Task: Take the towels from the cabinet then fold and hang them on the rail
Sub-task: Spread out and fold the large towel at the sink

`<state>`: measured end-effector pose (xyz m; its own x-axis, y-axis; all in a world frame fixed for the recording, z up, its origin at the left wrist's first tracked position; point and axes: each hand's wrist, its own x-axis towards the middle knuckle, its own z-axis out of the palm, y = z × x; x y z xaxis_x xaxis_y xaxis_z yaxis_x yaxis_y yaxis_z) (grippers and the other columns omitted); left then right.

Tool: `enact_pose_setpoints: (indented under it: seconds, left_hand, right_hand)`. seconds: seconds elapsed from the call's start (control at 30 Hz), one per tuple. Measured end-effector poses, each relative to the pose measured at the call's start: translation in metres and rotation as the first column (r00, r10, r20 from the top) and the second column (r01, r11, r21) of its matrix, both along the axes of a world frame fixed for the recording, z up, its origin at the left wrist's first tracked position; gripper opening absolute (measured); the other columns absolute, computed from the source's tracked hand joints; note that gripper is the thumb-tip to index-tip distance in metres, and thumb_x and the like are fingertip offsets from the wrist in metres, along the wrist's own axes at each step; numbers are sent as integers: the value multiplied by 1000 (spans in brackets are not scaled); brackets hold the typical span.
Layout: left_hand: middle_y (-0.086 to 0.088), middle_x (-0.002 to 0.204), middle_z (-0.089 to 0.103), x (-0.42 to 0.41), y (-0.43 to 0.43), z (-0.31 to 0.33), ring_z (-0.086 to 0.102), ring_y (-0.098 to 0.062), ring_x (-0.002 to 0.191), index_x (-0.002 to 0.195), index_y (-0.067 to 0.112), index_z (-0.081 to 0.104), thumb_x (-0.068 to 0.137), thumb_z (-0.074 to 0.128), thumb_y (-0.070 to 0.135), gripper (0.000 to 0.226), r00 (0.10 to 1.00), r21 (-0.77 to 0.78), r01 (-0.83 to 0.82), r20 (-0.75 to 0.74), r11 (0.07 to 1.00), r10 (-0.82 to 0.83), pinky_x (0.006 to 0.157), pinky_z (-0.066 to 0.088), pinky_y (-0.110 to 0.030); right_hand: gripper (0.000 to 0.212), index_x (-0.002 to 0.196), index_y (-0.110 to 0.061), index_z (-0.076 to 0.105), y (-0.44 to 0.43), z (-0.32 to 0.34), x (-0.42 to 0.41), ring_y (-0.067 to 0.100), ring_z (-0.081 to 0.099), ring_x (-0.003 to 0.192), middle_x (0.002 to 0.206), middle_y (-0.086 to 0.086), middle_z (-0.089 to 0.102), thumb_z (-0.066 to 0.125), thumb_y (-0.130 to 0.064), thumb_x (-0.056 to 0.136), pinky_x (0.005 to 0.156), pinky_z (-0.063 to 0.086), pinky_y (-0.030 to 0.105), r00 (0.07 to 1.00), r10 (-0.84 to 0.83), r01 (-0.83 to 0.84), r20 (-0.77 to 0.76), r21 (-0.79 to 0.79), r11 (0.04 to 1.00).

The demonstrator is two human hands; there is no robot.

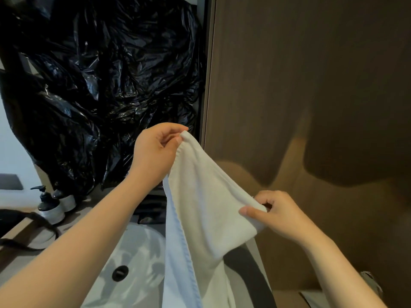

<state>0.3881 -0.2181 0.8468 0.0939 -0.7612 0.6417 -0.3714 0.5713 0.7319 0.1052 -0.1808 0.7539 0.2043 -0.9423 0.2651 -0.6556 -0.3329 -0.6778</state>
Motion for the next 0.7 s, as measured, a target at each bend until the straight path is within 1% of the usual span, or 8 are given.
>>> enact_pose_setpoints:
  seconds: [0.07,0.17,0.27,0.33,0.43,0.53,0.6,0.7]
  left_hand:
    - [21,90,66,0,-6,-9,61,16,82,104,19,72,92,61,5,21,1000,16,-10,11,1000,10,69,43,1]
    - [22,91,65,4,-17,-23,59,19,83,104,21,72,93,60,6,22,999,41,-39,31,998,38,68,40,3]
    - [20,92,67,10,-28,-33,59,19,83,105,23,71,93,59,7,23,997,67,-68,48,995,64,67,40,4]
    - [21,90,66,15,-34,-39,59,20,81,105,22,71,93,59,8,22,996,76,-83,39,994,81,65,40,5]
    - [22,87,65,22,-41,-47,58,21,80,104,24,71,93,60,10,21,993,90,-110,43,990,106,63,39,5]
    - [23,86,65,26,-44,-54,58,22,80,103,28,70,93,60,10,22,992,102,-116,54,988,111,62,38,6]
    - [22,85,65,26,-45,-57,58,22,80,102,29,69,93,60,11,23,993,104,-112,53,988,107,61,38,6]
    - [20,87,66,29,-47,-57,59,20,80,104,26,70,93,59,10,22,993,112,-118,24,987,116,62,40,5]
  right_hand:
    - [43,75,-24,71,-2,-16,-3,18,67,68,75,-2,66,68,-67,75,56,55,32,1000,-4,4,-5,81,997]
    - [44,72,-22,71,-4,-37,-11,15,63,60,69,1,65,70,-66,73,52,44,19,999,-25,34,-46,193,981]
    - [55,70,-15,69,-10,-53,-21,20,56,54,66,9,58,69,-70,67,51,40,22,981,-103,144,-162,262,954]
    - [49,67,-20,68,-12,-63,-28,20,55,53,62,4,58,70,-68,70,50,40,21,964,-118,186,-238,289,939]
    - [41,62,-27,65,-8,-71,-39,16,50,47,56,0,55,69,-67,73,47,37,18,960,-76,162,-270,310,937]
    - [37,69,-22,68,-4,-69,-48,23,61,62,68,4,63,69,-59,77,53,45,26,950,-57,149,-306,288,946]
    - [29,73,-21,71,-4,-66,-49,25,65,70,73,5,66,71,-49,82,60,53,36,939,-55,157,-339,283,946]
    - [20,76,-25,72,-1,-56,-50,16,65,70,73,-3,68,68,-40,89,69,55,42,924,-94,176,-371,192,966]
